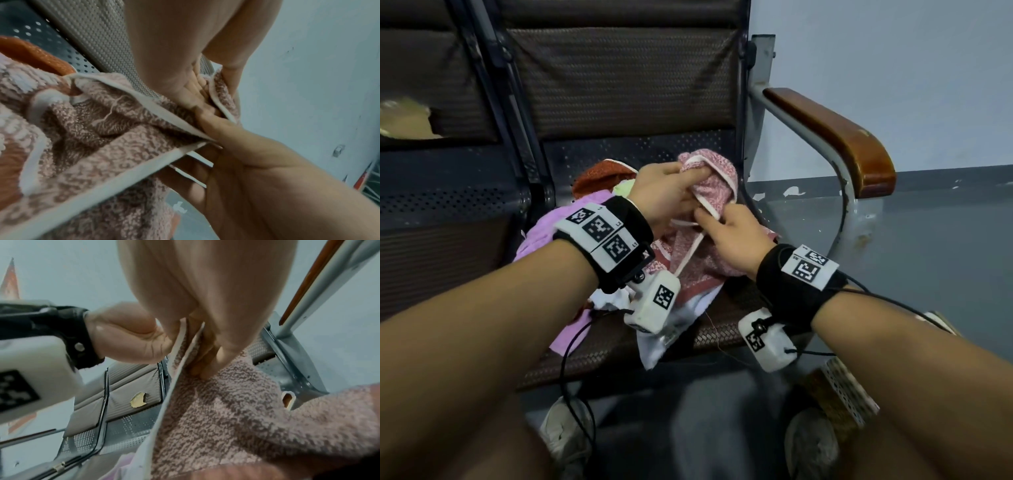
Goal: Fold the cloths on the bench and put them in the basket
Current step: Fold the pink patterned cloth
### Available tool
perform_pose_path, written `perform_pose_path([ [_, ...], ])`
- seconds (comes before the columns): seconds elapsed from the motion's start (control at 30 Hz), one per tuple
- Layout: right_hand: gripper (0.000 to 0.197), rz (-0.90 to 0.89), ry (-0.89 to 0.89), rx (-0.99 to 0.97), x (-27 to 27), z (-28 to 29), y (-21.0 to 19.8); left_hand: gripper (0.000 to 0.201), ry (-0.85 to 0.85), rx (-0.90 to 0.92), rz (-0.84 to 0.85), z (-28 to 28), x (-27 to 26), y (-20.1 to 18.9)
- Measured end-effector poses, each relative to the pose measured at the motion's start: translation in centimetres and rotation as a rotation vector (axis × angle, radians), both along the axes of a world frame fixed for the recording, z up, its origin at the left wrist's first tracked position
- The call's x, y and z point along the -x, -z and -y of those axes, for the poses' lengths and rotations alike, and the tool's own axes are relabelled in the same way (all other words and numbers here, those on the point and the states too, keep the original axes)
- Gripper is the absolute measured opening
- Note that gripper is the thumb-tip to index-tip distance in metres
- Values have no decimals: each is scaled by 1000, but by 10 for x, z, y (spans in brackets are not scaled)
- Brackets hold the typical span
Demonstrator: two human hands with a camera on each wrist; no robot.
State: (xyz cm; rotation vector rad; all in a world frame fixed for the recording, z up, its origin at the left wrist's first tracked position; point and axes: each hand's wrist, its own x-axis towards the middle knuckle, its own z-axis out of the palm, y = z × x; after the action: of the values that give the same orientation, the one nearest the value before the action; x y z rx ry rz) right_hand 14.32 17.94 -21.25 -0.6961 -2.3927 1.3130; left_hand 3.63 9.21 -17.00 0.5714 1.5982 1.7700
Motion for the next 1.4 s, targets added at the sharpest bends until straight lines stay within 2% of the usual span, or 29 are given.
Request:
perform_pose_path([
  [0.03, 34, -39, 37, 62, 1, -1, -1, 8, -58, 1, -35, -1, 4, 3],
  [0.1, 28, -169, 104, 316, 2, -8, -3, 5, -153, 20, -61, -1, 14, 8],
  [0.2, 29, -375, 222, 765, 4, -13, -11, 13, -155, 19, -35, -3, 19, 13],
  [0.27, 32, -427, 270, 821, 6, -16, -13, 18, -152, -1, -10, -7, 17, 13],
  [0.3, 31, -426, 248, 769, 5, -18, -14, 19, -164, -14, 11, -10, 16, 13],
  [0.37, 13, -353, 126, 546, -2, -23, -14, 22, -203, -33, 47, -13, 17, 14],
  [0.4, 6, -258, 52, 351, -6, -27, -13, 23, -230, -34, 53, -13, 19, 15],
  [0.43, 10, -112, 1, 110, -9, -32, -11, 23, -260, -31, 47, -13, 22, 16],
  [0.5, 20, 183, 4, -322, -10, -43, -2, 26, -305, -15, 10, -11, 27, 19],
  [0.53, 19, 272, 25, -448, -12, -46, 0, 26, -312, -3, -12, -10, 28, 20],
  [0.57, 19, 335, 42, -514, -12, -50, 3, 22, -309, 9, -27, -10, 29, 21],
  [0.63, 17, 403, 81, -527, -12, -59, 6, 19, -309, 13, -22, -8, 32, 23],
  [0.67, 15, 429, 106, -503, -12, -63, 6, 23, -315, 1, -12, -8, 34, 24],
  [0.73, 26, 470, 160, -419, -14, -70, 5, 24, -331, -24, -11, -5, 37, 24],
  [0.8, 32, 416, 190, -237, -15, -75, 6, 22, -340, -35, -13, -3, 39, 25],
  [0.93, 25, -23, 257, 520, -12, -73, 3, 17, -373, -9, 25, -3, 43, 29],
  [0.97, 25, -110, 295, 624, -10, -71, -1, 18, -384, 13, 31, -4, 44, 29],
  [1.03, 29, -179, 364, 659, -5, -70, -4, 25, -395, 56, 30, -6, 46, 29],
  [1.1, 41, -119, 359, 540, -4, -67, -5, 28, -406, 81, 35, -6, 49, 28],
  [1.13, 44, -57, 317, 388, -6, -66, -5, 28, -411, 89, 36, -6, 52, 27],
  [1.17, 41, 15, 249, 175, -8, -66, -2, 27, -416, 93, 34, -4, 54, 26],
  [1.23, 23, 157, 69, -252, -14, -70, 2, 22, -439, 90, 28, 2, 59, 26],
  [1.27, 15, 249, -8, -410, -16, -70, 4, 20, -458, 88, 25, 6, 62, 26],
  [1.3, 15, 344, -60, -518, -18, -72, 7, 19, -474, 85, 21, 10, 64, 28],
  [1.33, 16, 426, -80, -570, -19, -74, 11, 19, -485, 80, 17, 14, 67, 30],
  [1.4, 18, 505, 0, -499, -22, -79, 13, 20, -501, 83, 5, 20, 71, 34],
])
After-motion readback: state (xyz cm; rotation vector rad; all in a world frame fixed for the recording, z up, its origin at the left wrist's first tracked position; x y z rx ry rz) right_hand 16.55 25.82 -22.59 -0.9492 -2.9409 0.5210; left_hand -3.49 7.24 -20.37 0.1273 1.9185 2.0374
